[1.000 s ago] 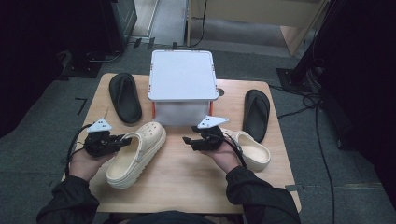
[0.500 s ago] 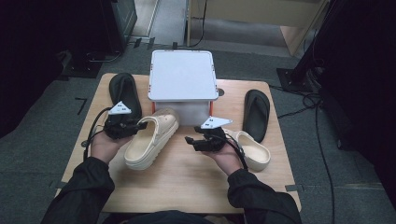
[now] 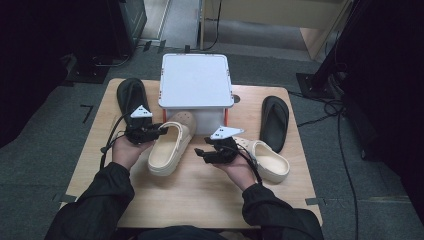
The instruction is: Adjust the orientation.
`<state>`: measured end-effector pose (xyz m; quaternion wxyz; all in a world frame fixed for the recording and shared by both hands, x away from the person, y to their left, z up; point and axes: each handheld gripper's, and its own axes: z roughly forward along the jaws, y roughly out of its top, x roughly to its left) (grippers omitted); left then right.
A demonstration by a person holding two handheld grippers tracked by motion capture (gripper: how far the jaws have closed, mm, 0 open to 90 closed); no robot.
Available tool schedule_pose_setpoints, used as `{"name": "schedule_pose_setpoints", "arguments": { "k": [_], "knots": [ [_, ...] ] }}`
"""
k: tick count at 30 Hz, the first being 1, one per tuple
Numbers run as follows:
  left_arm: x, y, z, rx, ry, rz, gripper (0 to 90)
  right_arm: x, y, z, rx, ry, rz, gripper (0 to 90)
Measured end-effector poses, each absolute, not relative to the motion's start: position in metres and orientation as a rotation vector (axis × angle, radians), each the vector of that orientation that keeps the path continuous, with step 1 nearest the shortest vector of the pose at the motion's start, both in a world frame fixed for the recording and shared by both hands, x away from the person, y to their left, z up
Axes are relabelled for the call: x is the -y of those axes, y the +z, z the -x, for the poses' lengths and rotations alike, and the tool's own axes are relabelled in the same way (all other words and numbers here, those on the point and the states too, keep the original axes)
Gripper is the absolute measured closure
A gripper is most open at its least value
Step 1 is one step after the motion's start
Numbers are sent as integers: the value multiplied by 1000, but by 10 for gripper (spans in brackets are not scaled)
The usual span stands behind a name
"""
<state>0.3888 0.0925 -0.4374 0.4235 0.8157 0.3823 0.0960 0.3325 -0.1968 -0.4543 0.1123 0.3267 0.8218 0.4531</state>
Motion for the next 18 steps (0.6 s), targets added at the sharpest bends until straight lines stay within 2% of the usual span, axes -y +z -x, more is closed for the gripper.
{"name": "schedule_pose_setpoints", "arguments": {
  "k": [4, 12, 13, 18],
  "knots": [
    [-90, -440, -388, -964, 161, -2042, 702, 188, -454, -333, -2424, 1349, -973, 433],
    [-99, -436, -386, -947, 99, -2001, 636, 174, -453, -333, -2413, 1367, -988, 429],
    [-104, -433, -385, -941, 97, -1997, 637, 173, -451, -331, -2421, 1380, -991, 494],
    [-113, -425, -383, -927, 111, -1996, 645, 171, -449, -325, -2461, 1394, -952, 576]
  ]
}}
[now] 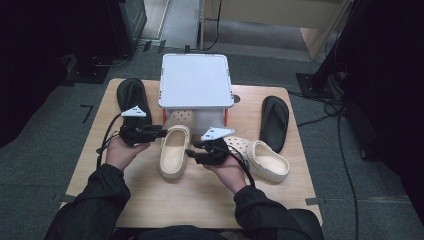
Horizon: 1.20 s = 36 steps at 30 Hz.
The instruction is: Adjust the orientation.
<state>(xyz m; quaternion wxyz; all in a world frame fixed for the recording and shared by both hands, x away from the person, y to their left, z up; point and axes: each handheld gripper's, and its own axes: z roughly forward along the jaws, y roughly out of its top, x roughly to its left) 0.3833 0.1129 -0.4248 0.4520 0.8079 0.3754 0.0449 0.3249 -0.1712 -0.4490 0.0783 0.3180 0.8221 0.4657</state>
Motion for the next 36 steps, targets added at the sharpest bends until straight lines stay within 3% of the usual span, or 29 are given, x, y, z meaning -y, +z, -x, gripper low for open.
{"name": "schedule_pose_setpoints", "arguments": {
  "k": [9, 13, 30, 36],
  "knots": [
    [-130, -404, -392, -910, 94, -1957, 735, 154, -456, -312, -2563, 1382, -887, 637],
    [-128, -394, -394, -863, 110, -1983, 704, 149, -456, -307, -2577, 1386, -854, 629],
    [-119, -356, -420, -805, 95, -1968, 743, 145, -453, -299, -2633, 1423, -875, 646],
    [-115, -344, -433, -798, 96, -1958, 746, 139, -452, -298, -2666, 1411, -839, 732]
  ]
}}
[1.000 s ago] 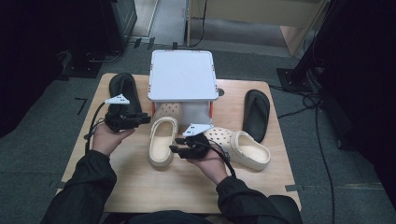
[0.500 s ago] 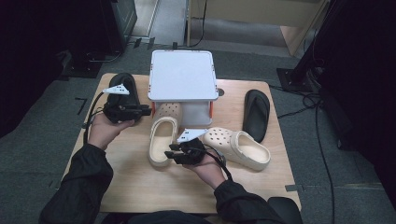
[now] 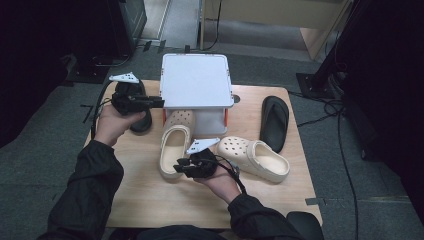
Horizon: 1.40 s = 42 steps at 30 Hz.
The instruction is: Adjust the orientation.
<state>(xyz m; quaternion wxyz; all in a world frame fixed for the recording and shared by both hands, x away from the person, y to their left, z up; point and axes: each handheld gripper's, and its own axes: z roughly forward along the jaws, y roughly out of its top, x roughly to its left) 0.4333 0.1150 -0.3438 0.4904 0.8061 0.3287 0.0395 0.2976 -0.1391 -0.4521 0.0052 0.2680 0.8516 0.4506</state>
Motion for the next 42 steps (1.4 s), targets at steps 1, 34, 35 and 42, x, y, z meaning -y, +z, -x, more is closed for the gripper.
{"name": "schedule_pose_setpoints", "arguments": {
  "k": [1, 34, 35, 42],
  "knots": [
    [-114, -343, -435, -804, 92, -1950, 747, 138, -452, -297, -2661, 1415, -838, 766],
    [-105, -362, -451, -784, 139, -2008, 787, 114, -493, -280, -2798, 1258, -757, 791],
    [-104, -362, -451, -786, 140, -2007, 788, 115, -493, -281, -2801, 1268, -760, 793],
    [-105, -362, -451, -800, 117, -1999, 821, 115, -493, -282, -2797, 1261, -757, 801]
  ]
}}
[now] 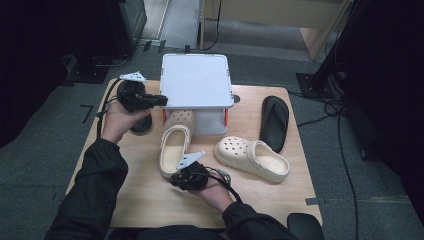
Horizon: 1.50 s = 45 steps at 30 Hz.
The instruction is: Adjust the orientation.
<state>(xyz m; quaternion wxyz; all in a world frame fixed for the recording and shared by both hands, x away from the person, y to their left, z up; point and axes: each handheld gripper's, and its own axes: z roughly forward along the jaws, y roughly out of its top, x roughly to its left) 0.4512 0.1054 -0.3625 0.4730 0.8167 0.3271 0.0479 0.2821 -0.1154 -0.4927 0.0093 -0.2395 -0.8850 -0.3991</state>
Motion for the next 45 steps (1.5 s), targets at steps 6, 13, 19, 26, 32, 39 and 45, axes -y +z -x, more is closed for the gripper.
{"name": "schedule_pose_setpoints", "arguments": {
  "k": [6, 13, 19, 26, 32, 39, 45],
  "knots": [
    [-104, -362, -450, -802, 155, -2016, 868, 117, -492, -283, 2774, -1240, 749, 811],
    [-104, -362, -450, -801, 155, -2016, 891, 117, -488, -283, 2794, -1239, 745, 825],
    [-105, -363, -450, -793, 154, -2011, 900, 119, -486, -284, 2809, -1243, 744, 856],
    [-105, -363, -449, -794, 153, -2011, 900, 122, -482, -283, 2836, -1255, 748, 875],
    [-105, -363, -449, -793, 155, -2011, 900, 131, -479, -284, 2851, -1254, 782, 877],
    [-105, -363, -449, -792, 156, -2010, 900, 145, -477, -286, 2881, -1217, 837, 875],
    [-105, -363, -450, -792, 161, -2009, 900, 162, -476, -292, 2873, -1214, 924, 877]
  ]
}}
